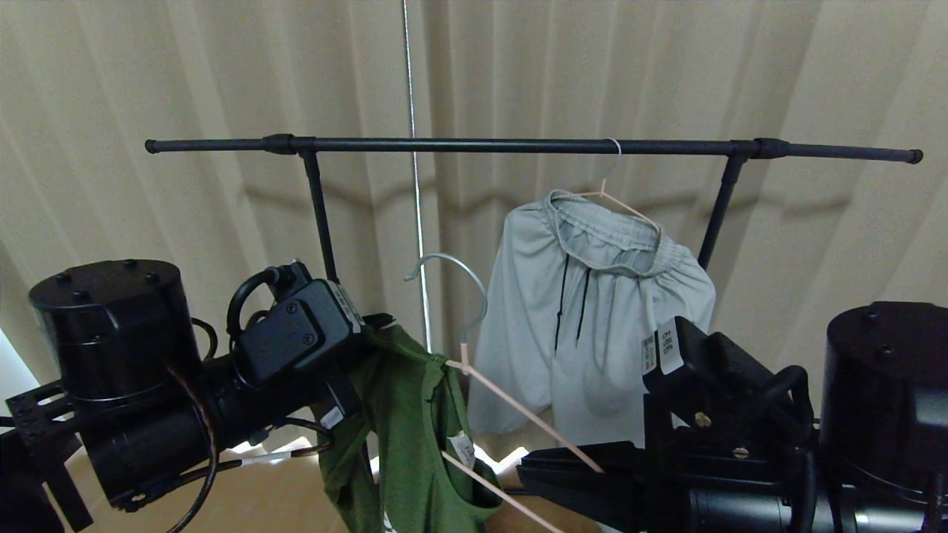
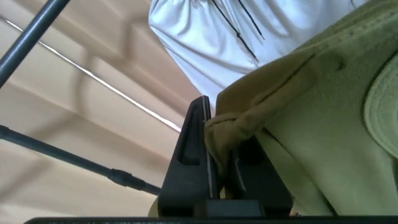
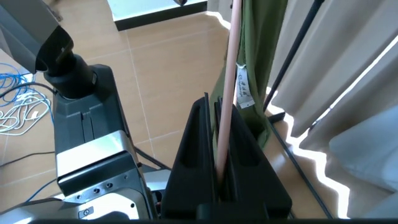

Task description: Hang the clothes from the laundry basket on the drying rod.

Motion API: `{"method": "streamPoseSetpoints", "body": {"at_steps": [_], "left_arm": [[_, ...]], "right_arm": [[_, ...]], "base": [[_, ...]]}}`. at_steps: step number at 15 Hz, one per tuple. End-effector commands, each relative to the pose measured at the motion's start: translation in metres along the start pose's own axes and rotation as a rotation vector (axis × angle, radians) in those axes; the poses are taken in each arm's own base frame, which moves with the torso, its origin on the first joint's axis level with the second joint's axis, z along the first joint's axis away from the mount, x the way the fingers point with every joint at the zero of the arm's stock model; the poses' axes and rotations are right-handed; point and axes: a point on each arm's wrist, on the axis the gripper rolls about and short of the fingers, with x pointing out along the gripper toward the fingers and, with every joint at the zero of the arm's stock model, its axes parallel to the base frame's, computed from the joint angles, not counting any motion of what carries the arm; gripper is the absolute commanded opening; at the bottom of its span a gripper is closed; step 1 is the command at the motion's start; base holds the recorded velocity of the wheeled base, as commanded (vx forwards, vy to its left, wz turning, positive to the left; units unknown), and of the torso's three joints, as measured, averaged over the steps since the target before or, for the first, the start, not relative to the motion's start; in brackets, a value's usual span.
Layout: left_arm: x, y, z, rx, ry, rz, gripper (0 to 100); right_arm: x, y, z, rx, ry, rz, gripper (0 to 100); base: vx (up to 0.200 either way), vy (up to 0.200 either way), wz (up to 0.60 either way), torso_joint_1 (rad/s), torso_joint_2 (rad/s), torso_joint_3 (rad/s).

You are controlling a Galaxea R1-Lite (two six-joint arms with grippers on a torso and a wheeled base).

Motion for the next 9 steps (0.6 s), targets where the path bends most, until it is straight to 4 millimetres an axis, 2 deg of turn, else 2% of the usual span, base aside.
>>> {"method": "streamPoseSetpoints", "body": {"at_steps": [1, 3, 4, 9], "left_arm": [[0.000, -0.001, -0.002, -0.002, 0.006, -0.004, 0], [0.001, -0.001, -0.003, -0.004, 0.013, -0.004, 0], [0.002, -0.001, -0.004, -0.007, 0.017, -0.006, 0], [0.002, 0.007, -0.012, -0.019, 0.103, 0.090, 0]], "right_arm": [[0.002, -0.001, 0.000, 0.002, 0.001, -0.005, 0], [0.003, -0.004, -0.002, 0.001, -0.003, -0.014, 0], [0.003, -0.004, -0.004, 0.004, 0.006, -0.017, 100], [-0.006, -0.013, 0.003, 0.011, -0.034, -0.078, 100]], "base": [[0.000, 0.000, 0.00, 0.000, 0.00, 0.000], [0.000, 0.000, 0.00, 0.000, 0.00, 0.000], [0.000, 0.000, 0.00, 0.000, 0.00, 0.000], [0.000, 0.000, 0.00, 0.000, 0.00, 0.000]]}}
